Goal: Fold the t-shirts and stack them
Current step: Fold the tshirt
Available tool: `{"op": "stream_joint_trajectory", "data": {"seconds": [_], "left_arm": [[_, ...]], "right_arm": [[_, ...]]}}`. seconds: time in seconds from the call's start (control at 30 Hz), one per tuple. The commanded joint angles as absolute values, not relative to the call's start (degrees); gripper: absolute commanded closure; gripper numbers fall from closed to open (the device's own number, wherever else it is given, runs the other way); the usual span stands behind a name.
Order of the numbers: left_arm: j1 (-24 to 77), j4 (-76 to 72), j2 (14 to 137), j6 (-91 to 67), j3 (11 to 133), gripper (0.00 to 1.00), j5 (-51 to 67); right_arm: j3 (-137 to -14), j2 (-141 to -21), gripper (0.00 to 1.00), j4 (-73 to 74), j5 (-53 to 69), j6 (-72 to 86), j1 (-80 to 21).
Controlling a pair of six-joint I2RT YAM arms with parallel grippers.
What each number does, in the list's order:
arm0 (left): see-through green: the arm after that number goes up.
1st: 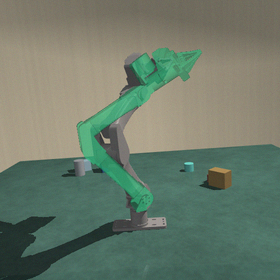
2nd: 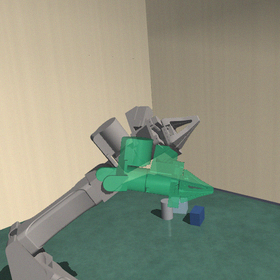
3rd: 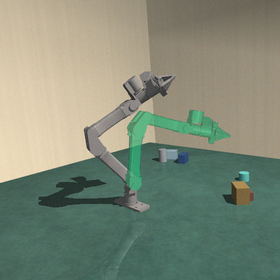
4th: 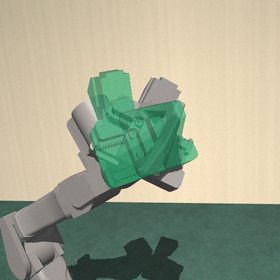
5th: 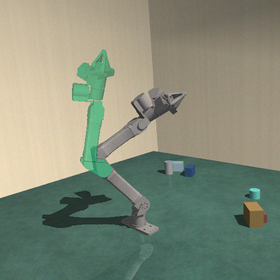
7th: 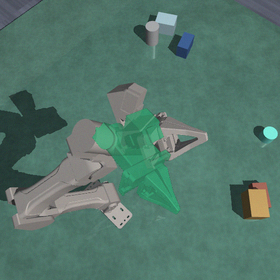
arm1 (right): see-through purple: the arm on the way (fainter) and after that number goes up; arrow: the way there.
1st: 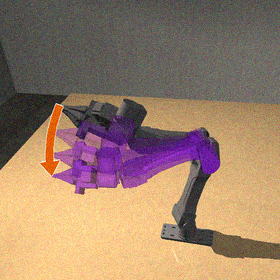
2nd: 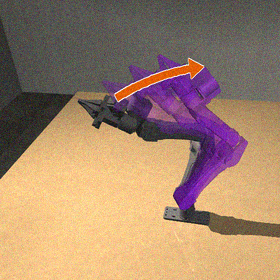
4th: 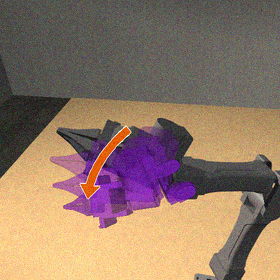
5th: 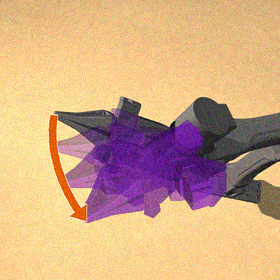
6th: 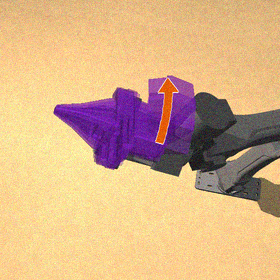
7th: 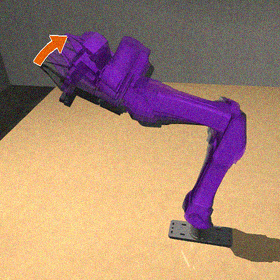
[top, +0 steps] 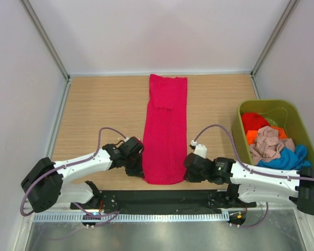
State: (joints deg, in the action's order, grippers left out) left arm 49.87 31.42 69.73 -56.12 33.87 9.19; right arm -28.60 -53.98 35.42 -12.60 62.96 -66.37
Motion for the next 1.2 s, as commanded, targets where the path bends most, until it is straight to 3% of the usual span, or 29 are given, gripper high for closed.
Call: {"op": "stream_joint_trajectory", "data": {"seconds": [0.0,0.4,0.7,1.17], "left_arm": [[50.1,32.7,72.2,-54.0,38.9,1.0,9.8],[42.5,38.1,75.9,-46.1,48.6,1.0,9.4],[34.7,39.0,84.4,-41.0,60.4,1.0,14.1],[27.3,41.5,103.8,-36.7,82.3,1.0,12.6]], "right_arm": [[-34.5,-56.4,0.99,37.3,-15.4,59.0,-66.7],[-46.4,-64.9,0.99,44.1,-23.6,50.1,-65.3],[-58.1,-75.2,0.99,42.5,-25.1,37.3,-55.6],[-64.7,-84.4,0.99,28.4,-18.5,19.2,-38.9]]}}
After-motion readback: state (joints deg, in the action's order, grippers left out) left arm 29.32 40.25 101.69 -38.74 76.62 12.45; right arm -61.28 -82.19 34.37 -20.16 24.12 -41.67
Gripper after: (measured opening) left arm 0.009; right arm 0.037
